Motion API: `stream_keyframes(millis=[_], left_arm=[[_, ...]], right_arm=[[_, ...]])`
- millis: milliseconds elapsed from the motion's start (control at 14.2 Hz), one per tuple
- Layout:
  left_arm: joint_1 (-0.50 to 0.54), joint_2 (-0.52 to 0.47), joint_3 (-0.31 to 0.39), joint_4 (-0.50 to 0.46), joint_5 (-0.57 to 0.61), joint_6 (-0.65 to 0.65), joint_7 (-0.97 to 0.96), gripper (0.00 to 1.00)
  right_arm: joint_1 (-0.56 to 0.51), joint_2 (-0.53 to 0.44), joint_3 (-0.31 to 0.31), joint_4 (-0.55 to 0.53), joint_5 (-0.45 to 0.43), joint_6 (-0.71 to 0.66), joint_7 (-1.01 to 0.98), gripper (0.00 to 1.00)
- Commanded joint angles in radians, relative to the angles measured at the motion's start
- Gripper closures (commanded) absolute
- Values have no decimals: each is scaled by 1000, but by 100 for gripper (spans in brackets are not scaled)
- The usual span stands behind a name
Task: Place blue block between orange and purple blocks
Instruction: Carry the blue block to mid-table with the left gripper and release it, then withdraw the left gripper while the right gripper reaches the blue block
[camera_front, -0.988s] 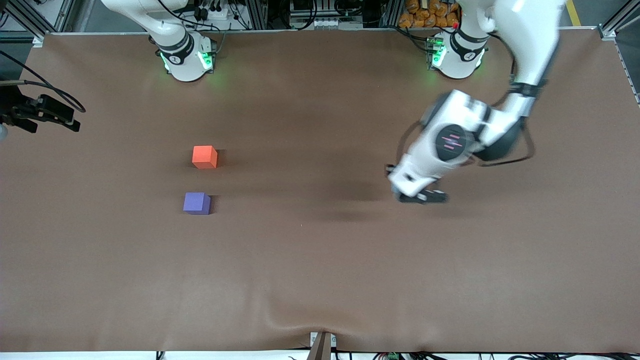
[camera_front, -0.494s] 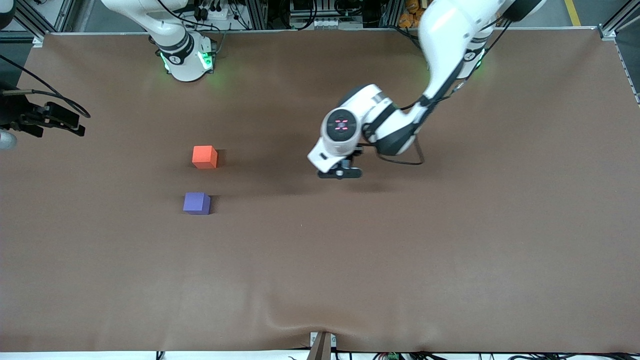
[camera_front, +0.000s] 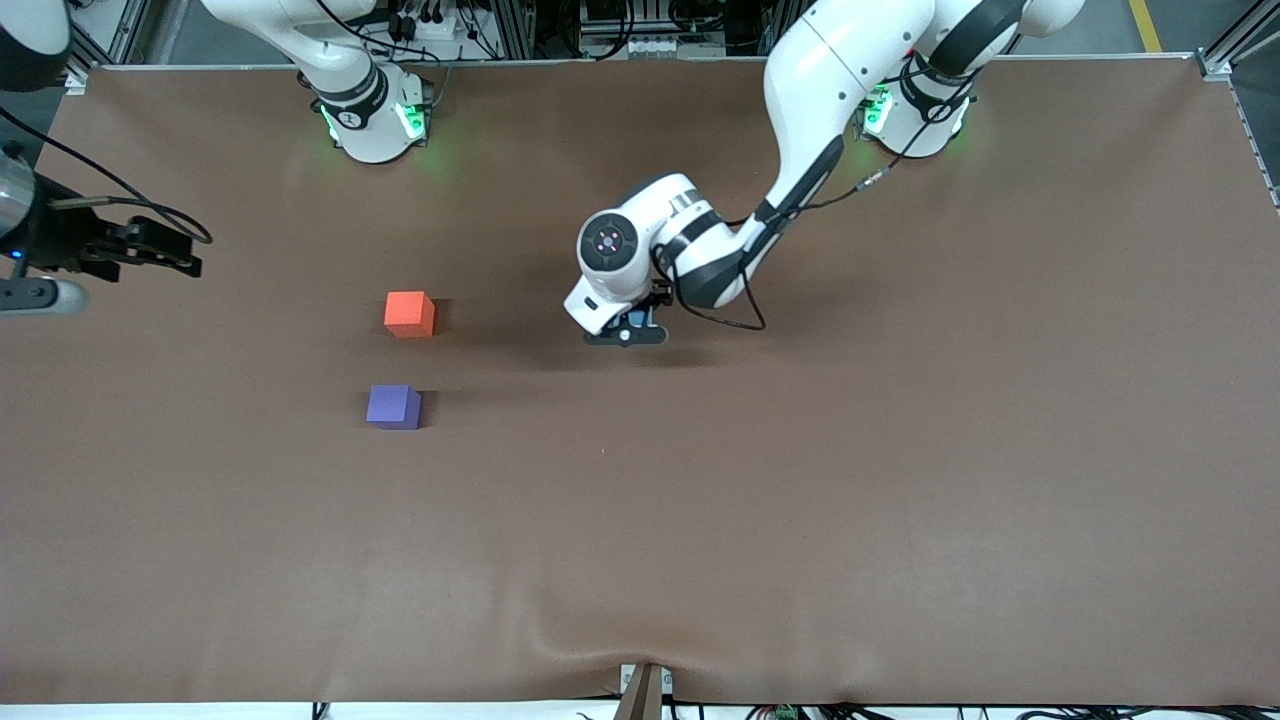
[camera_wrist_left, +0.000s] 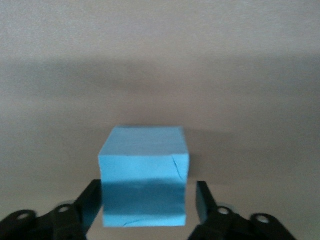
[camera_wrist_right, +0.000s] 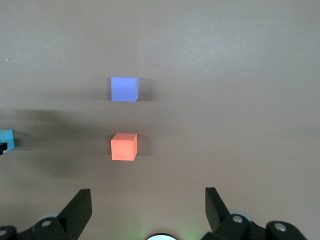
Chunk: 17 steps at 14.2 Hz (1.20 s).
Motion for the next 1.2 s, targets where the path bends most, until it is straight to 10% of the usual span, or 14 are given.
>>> stream_keyframes(millis=[0, 1129], left_arm=[[30, -69, 15, 6, 20, -25, -14, 0], [576, -485, 7, -1, 7, -465, 562, 0]], right_arm=[[30, 9, -1, 8, 22, -3, 9, 0], [503, 239, -1, -92, 197, 315, 466, 0]])
